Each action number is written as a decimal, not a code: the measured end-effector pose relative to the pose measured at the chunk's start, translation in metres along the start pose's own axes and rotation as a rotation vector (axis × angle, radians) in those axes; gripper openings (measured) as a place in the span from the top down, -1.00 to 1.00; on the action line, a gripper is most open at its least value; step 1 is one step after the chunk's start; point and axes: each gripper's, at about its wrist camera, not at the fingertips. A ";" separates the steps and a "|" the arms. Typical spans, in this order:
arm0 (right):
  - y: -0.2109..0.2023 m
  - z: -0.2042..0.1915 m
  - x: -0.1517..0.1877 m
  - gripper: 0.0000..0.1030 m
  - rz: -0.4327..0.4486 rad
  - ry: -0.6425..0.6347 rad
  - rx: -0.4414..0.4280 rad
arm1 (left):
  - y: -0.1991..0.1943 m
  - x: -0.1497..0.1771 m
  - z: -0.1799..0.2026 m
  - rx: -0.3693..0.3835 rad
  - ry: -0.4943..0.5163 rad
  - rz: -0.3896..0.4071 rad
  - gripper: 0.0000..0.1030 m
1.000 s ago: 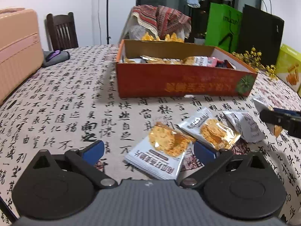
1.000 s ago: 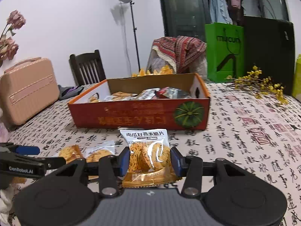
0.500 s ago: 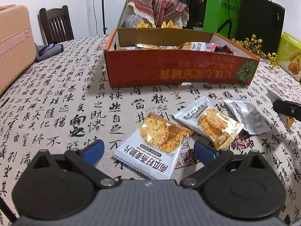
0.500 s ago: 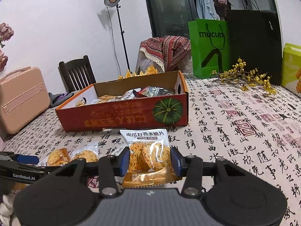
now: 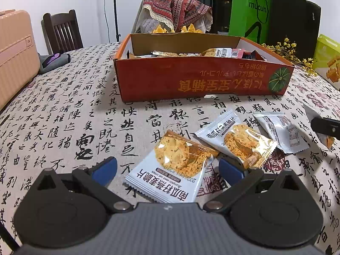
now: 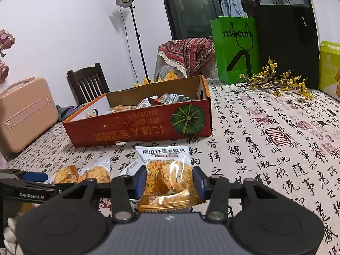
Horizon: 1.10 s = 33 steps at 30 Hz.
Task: Organize snacks
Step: 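Lift the crisp packet with the right gripper while the left grasps another crisp packet, then carry both crisp packets over the box and open both grippers inside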
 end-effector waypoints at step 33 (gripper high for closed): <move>-0.024 -0.009 0.007 0.12 0.027 -0.021 -0.016 | -0.054 0.014 0.010 -0.011 -0.039 0.186 -0.12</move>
Point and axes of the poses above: each gripper's, at about its wrist camera, not at the fingertips, and y roughly the way its jaws point, z to its right, x to its underside, and after that the axes turned 6 degrees about -z, right-handed
